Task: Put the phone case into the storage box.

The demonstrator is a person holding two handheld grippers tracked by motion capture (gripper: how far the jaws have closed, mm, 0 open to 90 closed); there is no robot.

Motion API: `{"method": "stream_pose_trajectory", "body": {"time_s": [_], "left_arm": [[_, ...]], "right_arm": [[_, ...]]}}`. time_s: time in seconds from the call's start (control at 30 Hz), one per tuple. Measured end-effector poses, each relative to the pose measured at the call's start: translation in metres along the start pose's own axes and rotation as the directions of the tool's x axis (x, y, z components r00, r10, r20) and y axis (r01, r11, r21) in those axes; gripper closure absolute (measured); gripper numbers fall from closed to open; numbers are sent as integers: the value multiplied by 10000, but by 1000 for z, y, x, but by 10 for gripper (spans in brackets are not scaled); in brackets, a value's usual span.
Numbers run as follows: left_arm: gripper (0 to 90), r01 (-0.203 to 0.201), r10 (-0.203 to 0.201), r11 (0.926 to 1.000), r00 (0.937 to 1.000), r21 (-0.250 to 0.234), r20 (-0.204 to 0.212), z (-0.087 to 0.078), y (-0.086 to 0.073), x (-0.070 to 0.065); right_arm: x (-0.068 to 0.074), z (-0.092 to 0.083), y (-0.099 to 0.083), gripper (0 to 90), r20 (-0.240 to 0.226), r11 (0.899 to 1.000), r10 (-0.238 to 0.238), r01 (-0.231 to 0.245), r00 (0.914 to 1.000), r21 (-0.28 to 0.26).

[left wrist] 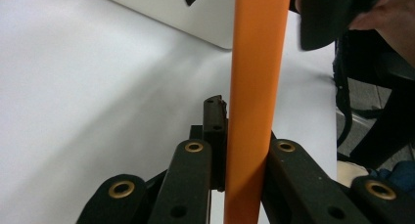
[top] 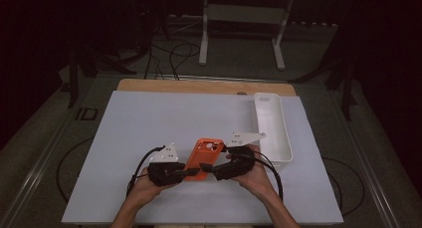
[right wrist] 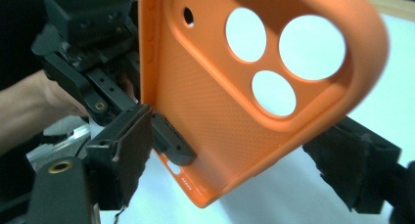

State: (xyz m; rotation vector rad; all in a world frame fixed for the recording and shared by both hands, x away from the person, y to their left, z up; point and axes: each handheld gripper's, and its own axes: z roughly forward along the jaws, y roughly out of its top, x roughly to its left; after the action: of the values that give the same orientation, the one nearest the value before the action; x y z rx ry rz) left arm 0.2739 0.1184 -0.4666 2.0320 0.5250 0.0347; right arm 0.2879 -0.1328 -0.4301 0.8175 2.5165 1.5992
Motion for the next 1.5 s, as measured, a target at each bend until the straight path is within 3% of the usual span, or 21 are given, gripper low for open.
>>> {"method": "stream_pose_trajectory", "body": {"time_s": [0.37, 0.9, 1.3, 1.5], "left_arm": [[852, -13, 8, 9999, 9994, -146, -333, -5, 0, 0], [852, -103, 86, 9997, 9965, -203, -834, -10, 0, 1], [852, -57, -7, 9990, 9894, -436, -1453, -15, 1, 1], [852, 3, -116, 9983, 9808, -577, -1947, -17, 0, 2]], "right_arm": [[-1, -5, -5, 128, 552, 9988, 317, -295, 9980, -403], [-4, -7, -11, 117, 750, 9977, 455, -414, 9961, -545], [-5, -8, -12, 99, 826, 9969, 499, -446, 9953, -643], [-5, -8, -12, 96, 861, 9966, 531, -473, 9949, -676]]}}
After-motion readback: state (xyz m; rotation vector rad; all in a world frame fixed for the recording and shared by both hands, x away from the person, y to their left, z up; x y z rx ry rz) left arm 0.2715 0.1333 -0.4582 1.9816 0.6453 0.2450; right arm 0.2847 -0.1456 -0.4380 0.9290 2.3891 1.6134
